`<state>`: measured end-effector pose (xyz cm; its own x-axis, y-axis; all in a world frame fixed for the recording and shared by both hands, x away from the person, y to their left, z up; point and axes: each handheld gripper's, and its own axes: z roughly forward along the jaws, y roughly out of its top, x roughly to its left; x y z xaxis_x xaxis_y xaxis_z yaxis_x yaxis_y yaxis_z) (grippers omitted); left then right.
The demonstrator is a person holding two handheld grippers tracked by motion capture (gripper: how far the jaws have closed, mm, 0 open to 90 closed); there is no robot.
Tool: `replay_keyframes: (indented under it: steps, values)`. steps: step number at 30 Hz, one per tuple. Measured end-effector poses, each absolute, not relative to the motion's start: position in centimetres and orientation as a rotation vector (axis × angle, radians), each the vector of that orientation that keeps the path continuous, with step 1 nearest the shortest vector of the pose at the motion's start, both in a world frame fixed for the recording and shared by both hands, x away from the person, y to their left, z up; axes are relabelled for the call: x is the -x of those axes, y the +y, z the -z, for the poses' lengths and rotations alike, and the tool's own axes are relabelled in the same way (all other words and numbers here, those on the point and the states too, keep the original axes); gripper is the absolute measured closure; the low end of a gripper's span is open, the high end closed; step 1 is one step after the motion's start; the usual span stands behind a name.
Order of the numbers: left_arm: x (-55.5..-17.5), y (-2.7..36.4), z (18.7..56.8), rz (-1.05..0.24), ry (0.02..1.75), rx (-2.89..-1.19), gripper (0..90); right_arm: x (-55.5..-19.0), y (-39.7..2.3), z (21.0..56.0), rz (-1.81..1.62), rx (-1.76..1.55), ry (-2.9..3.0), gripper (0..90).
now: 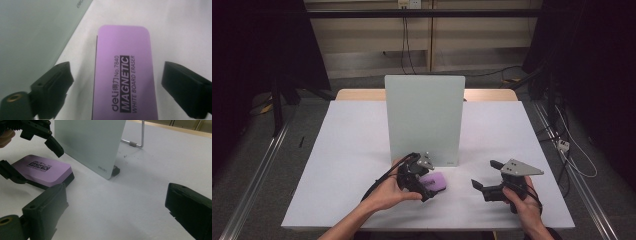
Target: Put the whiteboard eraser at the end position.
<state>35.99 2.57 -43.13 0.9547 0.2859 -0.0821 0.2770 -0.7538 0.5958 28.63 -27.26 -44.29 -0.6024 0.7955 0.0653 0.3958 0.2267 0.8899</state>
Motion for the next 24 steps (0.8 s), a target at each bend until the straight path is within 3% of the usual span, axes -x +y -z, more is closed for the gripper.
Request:
replay_keyframes:
  steps: [6, 9, 15, 24]
  values:
    - [-36.1, 3.1, 42.7, -0.056, 0.434, -2.444, 6.9, -28.8, -27.2, 44.3, -1.334, -1.104, 2.097, 3.9]
    - [-36.1, 3.4, 42.6, 0.004, 0.420, -2.395, 6.8, -28.7, -27.1, 44.3, -1.335, -1.096, 2.107, 3.8]
    - [-36.2, 4.0, 41.9, 0.001, 0.437, -2.310, 6.7, -28.7, -27.2, 44.3, -1.339, -1.097, 2.102, 3.8]
    - [-36.3, 5.6, 40.5, -0.106, 0.497, -2.191, 6.8, -28.7, -27.2, 44.3, -1.335, -1.098, 2.103, 3.9]
